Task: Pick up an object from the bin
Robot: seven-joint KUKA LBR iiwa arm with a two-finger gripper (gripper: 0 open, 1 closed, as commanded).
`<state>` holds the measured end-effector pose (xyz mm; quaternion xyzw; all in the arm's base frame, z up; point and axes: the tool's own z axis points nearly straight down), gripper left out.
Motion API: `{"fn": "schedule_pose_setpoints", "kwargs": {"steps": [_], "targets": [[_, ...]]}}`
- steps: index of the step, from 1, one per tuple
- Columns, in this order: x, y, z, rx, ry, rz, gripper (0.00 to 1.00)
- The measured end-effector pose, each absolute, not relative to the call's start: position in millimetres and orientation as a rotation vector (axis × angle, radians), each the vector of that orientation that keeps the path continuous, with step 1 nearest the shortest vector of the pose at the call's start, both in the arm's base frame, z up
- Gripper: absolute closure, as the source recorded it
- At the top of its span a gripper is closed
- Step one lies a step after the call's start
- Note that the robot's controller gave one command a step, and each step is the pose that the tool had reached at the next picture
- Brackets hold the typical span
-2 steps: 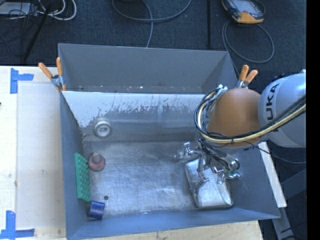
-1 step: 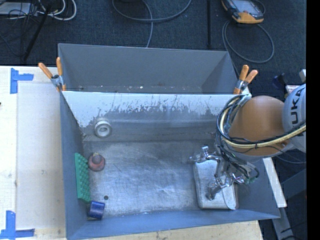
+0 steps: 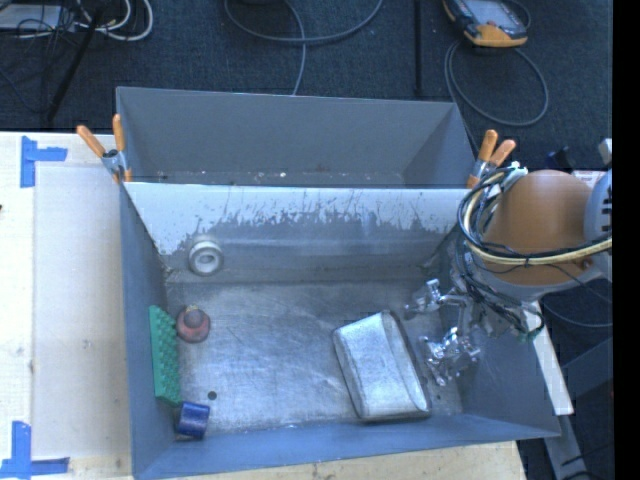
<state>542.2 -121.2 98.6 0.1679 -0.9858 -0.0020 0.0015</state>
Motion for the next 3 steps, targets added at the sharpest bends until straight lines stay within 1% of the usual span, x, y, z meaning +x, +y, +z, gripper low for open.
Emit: {"fn": "schedule_pose_setpoints", "kwargs": {"steps": [1,2,3], "targets": [[565.4,-148,72,0.418,-3.113,-0.009,0.00],[565.6,-151,74,0.412,-3.116,-0.001,1.00],[579.2,-146,247,0.650,-3.084,0.005,1.00]]}}
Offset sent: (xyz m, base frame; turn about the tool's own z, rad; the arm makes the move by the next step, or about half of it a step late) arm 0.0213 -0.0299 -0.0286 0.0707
